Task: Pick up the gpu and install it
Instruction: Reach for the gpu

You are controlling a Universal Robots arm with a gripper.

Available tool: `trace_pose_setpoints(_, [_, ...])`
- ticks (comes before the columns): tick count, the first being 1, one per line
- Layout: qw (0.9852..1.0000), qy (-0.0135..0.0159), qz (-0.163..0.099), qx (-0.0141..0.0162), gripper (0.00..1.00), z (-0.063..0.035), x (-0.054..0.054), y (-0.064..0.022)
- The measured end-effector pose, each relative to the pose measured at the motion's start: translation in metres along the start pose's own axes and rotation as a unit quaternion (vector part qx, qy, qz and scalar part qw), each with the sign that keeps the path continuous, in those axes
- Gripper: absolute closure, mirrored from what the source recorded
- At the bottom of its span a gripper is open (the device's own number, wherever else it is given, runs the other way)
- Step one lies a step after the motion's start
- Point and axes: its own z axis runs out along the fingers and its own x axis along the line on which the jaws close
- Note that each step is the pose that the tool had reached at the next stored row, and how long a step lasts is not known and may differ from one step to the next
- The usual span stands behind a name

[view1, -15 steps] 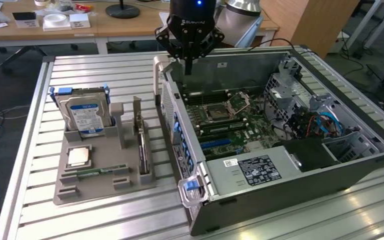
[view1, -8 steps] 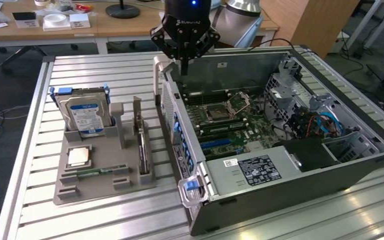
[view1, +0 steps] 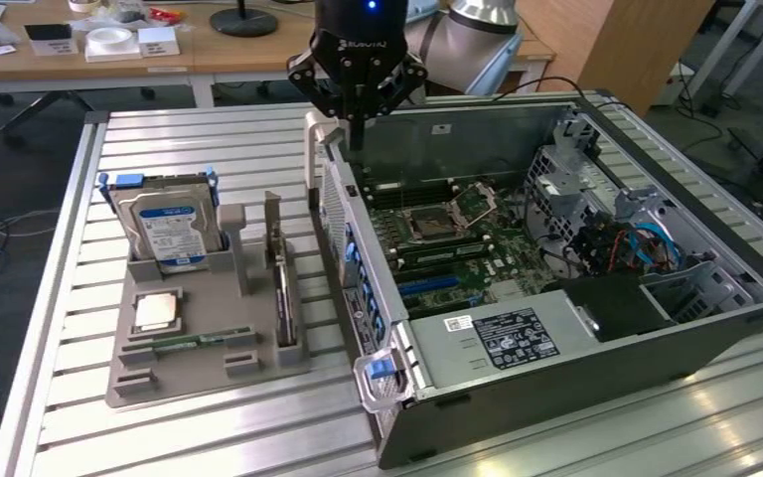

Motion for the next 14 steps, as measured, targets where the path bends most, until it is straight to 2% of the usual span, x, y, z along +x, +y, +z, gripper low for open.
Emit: trace_pose_setpoints(14, [1.0, -0.0001, 0.0, 0.0, 0.89, -0.0003, 0.0099, -0.0007])
